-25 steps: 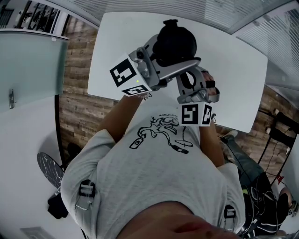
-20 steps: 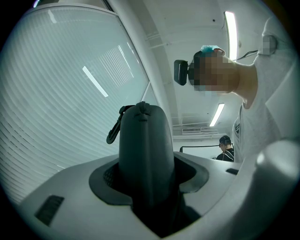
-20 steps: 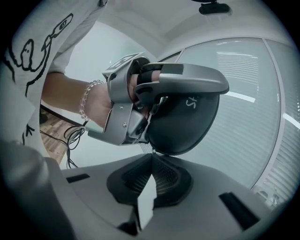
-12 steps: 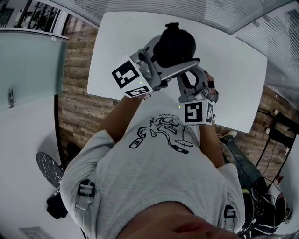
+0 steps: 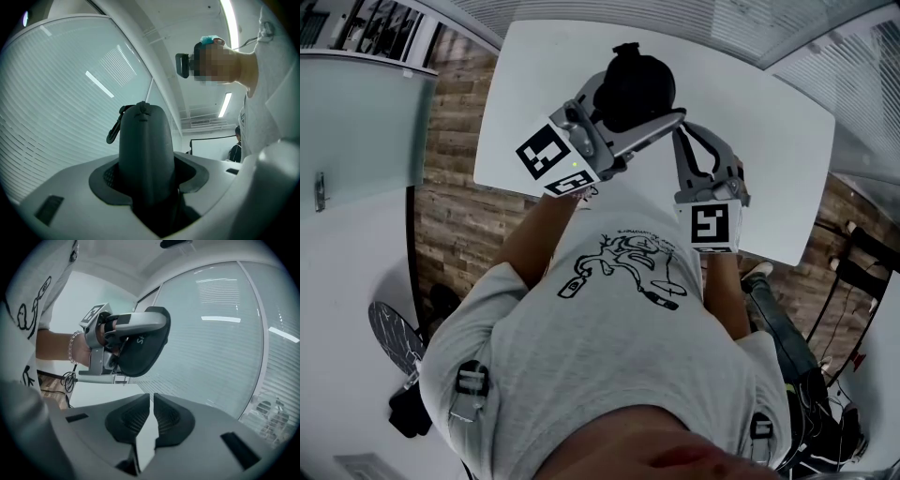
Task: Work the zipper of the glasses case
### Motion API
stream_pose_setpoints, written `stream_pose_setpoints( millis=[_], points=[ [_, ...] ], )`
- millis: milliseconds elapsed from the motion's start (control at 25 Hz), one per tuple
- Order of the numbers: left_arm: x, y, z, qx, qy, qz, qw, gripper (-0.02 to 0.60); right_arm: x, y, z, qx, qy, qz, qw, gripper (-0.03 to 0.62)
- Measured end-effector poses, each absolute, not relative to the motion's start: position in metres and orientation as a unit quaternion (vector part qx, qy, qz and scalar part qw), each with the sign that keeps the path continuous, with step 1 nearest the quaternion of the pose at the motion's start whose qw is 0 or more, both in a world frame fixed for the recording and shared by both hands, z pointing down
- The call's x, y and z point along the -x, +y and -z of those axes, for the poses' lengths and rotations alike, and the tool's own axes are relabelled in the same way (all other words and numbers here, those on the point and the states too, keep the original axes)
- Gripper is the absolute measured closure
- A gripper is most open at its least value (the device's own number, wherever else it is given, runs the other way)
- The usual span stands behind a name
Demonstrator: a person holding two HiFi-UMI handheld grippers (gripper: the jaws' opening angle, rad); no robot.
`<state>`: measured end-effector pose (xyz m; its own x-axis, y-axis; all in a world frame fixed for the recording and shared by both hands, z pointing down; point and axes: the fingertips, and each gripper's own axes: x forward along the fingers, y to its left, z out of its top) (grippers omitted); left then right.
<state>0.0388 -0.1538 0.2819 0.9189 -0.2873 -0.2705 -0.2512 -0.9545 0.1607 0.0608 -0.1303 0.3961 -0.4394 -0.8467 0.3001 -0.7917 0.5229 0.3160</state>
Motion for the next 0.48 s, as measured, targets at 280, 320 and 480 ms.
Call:
stream_pose_setpoints(
  millis=[280,320,480],
  points=[
    [-0.024,-0.159,-0.292,-0.974,-0.172,0.137,0.063,0.328,-0.081,-0.13,-0.377,-0.52,-0.843,-0.005,0.14,0.568],
    [-0.024,-0.159,-0.294,-0.973,-0.178,0.132,0.059,0.328,-0.085,-0.13,-0.375,-0.523,-0.842,-0.009,0.134,0.571],
    [-0.025,-0.158,-0.304,-0.973,-0.201,0.101,0.04,0.328,-0.1,-0.127,-0.374,-0.528,-0.84,-0.024,0.124,0.586]
  ],
)
